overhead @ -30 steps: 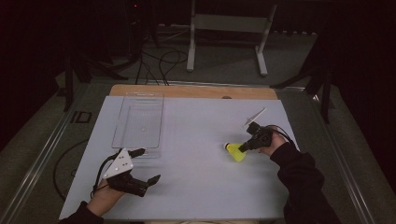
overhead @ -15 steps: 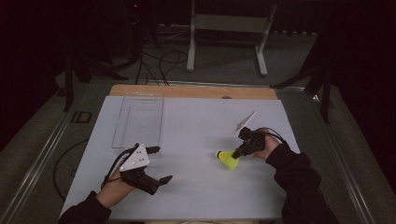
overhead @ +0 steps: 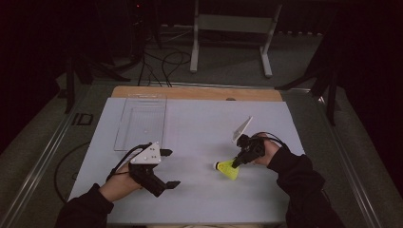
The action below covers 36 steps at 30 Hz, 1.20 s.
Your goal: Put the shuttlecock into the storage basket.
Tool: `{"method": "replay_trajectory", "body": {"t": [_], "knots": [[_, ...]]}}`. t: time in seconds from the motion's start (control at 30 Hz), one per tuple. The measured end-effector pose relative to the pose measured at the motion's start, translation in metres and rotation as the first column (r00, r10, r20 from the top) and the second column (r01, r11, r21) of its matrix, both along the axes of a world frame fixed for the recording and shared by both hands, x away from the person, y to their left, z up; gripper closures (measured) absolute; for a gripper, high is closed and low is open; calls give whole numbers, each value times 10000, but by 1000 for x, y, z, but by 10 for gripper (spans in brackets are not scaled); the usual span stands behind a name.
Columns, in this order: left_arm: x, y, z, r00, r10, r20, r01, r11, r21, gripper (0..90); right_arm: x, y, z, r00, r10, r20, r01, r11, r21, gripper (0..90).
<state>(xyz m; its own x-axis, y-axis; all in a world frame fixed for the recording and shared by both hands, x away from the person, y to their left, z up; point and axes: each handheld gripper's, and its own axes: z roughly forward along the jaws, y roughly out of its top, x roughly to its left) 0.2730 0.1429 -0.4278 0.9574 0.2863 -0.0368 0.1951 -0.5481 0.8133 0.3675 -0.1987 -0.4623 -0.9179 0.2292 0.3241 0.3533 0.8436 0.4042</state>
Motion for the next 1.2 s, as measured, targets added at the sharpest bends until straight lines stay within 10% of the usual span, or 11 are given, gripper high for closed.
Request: {"method": "replay_trajectory", "body": {"t": [0.27, 0.57, 0.73, 1.2], "knots": [[15, -11, 28, 9933, -1113, -308, 1143, 9857, 1235, 2, -5, 8, 4, 9991, 417, -74, -417, 9991, -37, 900], [27, -40, 48, 9627, -2646, -568, 2704, 9312, 2446, 2, -9, 16, 7, 9953, 970, -10, -970, 9953, 63, 900], [30, -57, 47, 9471, -3153, -602, 3189, 9030, 2880, 2, -11, 20, 9, 9927, 1203, 35, -1203, 9925, 208, 900], [38, -93, 25, 9288, -3681, -438, 3583, 8612, 3604, 141, -13, 26, 12, 9902, 1393, 80, -1395, 9889, 502, 900]]}}
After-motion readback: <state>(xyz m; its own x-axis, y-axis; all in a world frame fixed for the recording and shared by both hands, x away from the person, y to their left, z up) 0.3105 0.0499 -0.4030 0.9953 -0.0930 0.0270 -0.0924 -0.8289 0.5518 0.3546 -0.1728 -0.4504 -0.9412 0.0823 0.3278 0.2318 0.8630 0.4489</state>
